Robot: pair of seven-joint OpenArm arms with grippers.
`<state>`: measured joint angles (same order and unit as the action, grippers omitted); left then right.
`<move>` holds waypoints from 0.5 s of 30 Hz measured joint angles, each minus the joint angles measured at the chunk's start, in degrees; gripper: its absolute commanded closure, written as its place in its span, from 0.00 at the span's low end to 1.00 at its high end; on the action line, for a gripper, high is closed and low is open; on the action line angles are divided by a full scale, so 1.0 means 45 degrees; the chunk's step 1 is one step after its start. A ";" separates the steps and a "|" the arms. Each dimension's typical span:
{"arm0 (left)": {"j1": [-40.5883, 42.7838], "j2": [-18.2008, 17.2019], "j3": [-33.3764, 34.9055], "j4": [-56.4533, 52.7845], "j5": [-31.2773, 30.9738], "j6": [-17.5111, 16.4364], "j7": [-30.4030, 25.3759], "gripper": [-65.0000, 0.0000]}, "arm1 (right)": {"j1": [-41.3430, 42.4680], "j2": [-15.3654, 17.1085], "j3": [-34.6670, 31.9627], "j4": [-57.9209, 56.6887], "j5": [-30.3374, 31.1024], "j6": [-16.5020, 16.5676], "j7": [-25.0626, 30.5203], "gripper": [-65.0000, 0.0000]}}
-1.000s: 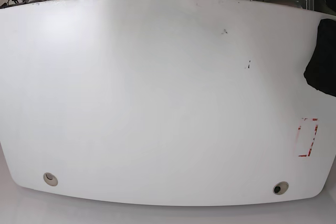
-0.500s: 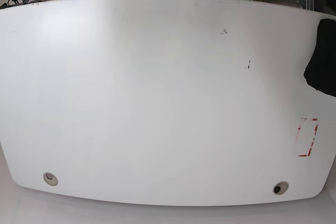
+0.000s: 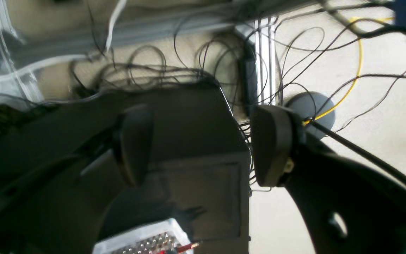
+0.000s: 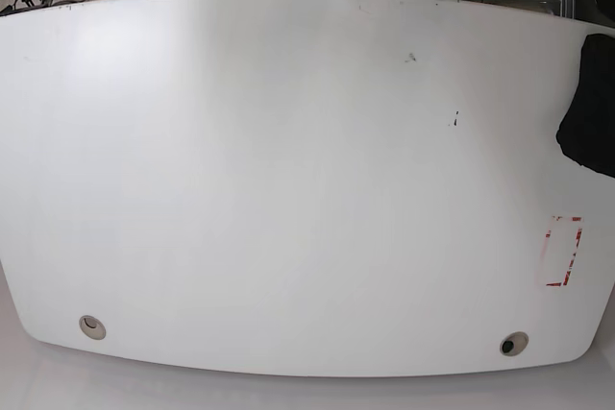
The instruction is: Fold the T-shirt properly
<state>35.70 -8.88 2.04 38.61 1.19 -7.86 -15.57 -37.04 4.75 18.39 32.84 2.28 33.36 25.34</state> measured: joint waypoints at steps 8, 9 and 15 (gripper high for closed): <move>-0.2730 -0.0058 0.0000 -0.4031 0.0000 0.0044 -0.0199 0.39 | 0.1491 0.0044 -0.0015 -0.1515 -0.1637 -0.1457 0.0029 0.33; -0.2953 -0.0053 0.0000 -0.4352 0.0005 0.0039 -0.0189 0.39 | 0.1656 0.0068 -0.0019 -0.1705 -0.1831 -0.1622 0.0029 0.33; -0.4439 0.0034 0.0000 -0.6528 0.0005 0.0034 0.0787 0.39 | 0.2691 0.0194 0.0005 -0.3215 -0.2837 -0.2735 -0.0019 0.33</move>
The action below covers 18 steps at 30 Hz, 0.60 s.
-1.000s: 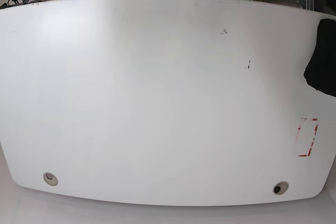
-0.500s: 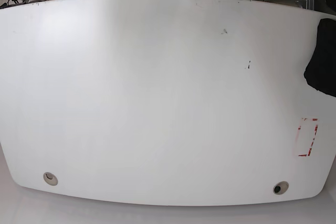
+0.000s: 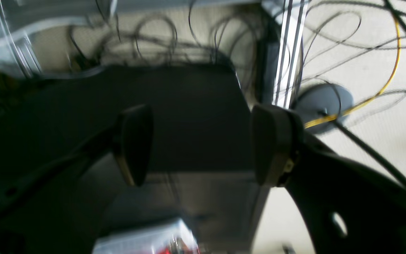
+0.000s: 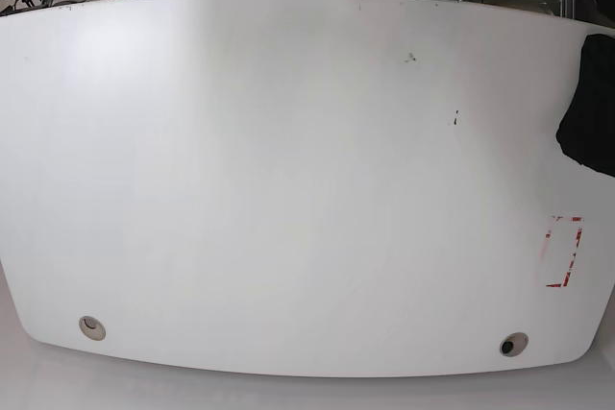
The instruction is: Fold the T-shirt properly
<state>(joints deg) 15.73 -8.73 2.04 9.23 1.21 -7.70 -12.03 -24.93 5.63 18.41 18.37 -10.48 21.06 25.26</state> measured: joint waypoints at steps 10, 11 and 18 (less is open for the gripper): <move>-0.1467 0.0029 0.0000 -0.0418 -0.0005 -0.0005 0.1681 0.39 | 0.1462 0.0073 0.0000 -0.0457 -0.0291 -0.0500 -0.2453 0.33; -0.1554 0.0029 0.0000 -0.0418 -0.0005 0.0000 0.1807 0.39 | 0.1593 0.0102 0.0000 -0.0466 -0.0291 -0.0495 -0.2822 0.32; -0.1700 0.0029 -0.0049 -0.0466 -0.0005 0.0000 0.2152 0.39 | 0.2157 0.0117 0.0000 -0.0510 -0.0296 -0.0583 -0.3910 0.32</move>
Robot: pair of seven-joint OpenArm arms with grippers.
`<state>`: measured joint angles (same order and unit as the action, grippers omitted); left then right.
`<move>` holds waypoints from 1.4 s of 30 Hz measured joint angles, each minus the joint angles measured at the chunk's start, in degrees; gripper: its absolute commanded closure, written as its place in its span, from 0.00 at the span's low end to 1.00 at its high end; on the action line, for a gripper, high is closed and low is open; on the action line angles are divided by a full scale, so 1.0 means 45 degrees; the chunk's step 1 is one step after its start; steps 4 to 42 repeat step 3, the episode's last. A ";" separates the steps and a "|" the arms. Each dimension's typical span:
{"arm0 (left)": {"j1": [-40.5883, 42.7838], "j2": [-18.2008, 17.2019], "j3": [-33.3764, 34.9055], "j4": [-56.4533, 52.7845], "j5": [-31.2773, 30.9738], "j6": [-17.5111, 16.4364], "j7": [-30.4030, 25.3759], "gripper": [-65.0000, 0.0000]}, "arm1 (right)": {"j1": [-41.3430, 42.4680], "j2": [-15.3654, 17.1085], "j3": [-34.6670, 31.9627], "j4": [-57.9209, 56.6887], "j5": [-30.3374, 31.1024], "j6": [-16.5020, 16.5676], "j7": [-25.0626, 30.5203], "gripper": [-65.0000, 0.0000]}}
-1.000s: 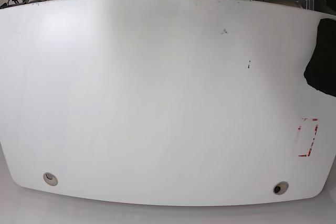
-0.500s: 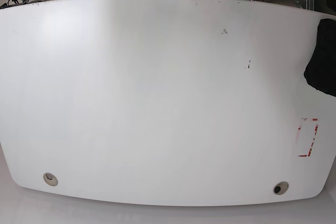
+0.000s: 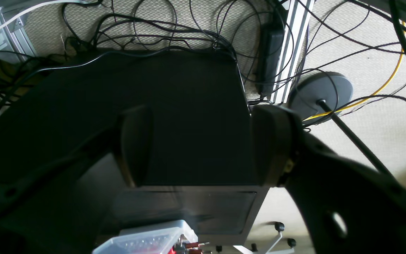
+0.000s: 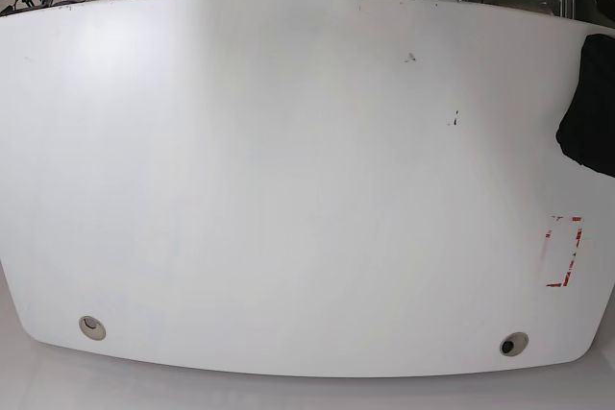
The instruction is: Fold the T-shirt properly
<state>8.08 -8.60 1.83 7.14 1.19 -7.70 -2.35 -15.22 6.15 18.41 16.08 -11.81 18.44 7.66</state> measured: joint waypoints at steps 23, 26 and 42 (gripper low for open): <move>0.0005 -0.0005 -0.0005 0.0010 -0.0010 0.0000 -0.0010 0.39 | 0.0024 -0.0029 0.0000 0.0000 0.0005 -0.0005 0.0005 0.32; 0.0005 -0.0005 -0.0005 0.0010 -0.0010 0.0000 -0.0010 0.39 | 0.0024 -0.0029 0.0000 0.0000 0.0005 -0.0005 0.0005 0.32; 0.0005 -0.0005 -0.0005 0.0010 -0.0010 0.0000 -0.0010 0.39 | 0.0024 -0.0029 0.0000 0.0000 0.0005 -0.0005 0.0005 0.32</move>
